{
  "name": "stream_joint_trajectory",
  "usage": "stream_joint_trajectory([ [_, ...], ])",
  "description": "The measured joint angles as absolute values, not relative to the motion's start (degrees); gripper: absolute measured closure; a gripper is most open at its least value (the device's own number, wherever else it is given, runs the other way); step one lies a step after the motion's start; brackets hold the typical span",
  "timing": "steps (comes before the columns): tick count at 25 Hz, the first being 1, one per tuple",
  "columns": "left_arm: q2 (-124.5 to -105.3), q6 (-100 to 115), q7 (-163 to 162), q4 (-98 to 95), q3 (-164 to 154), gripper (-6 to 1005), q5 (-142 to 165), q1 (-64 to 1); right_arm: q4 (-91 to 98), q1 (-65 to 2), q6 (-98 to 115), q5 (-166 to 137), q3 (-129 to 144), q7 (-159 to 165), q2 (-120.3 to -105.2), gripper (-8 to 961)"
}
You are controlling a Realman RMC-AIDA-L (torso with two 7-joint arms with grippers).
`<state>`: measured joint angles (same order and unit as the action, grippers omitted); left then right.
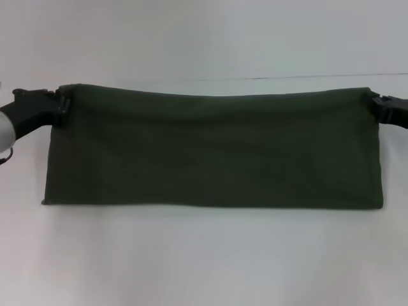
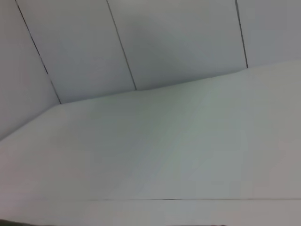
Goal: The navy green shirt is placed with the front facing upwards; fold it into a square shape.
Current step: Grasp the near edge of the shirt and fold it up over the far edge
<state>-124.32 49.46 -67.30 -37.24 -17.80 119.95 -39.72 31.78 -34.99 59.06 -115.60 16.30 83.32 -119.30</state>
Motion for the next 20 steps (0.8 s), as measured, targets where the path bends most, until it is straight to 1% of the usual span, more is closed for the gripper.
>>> stream_joint_trajectory([
  [3, -124.20, 47.1, -67.0, -36.4, -19.2, 930, 117.8, -40.4, 30.9, -36.5, 56.1, -115.6, 16.9, 83.4, -119.53, 899],
  [10, -124.14, 38.9, -67.0, -34.3, -22.2, 931, 116.8, -42.5, 28.7, -39.8, 49.9, -115.6, 17.3, 83.2, -119.38, 898],
  [20, -124.07, 30.7, -66.7, -29.9, -26.9, 931, 115.0, -44.8, 25.8, -42.8, 42.0, -115.6, 21.5, 82.6, -119.51, 897],
])
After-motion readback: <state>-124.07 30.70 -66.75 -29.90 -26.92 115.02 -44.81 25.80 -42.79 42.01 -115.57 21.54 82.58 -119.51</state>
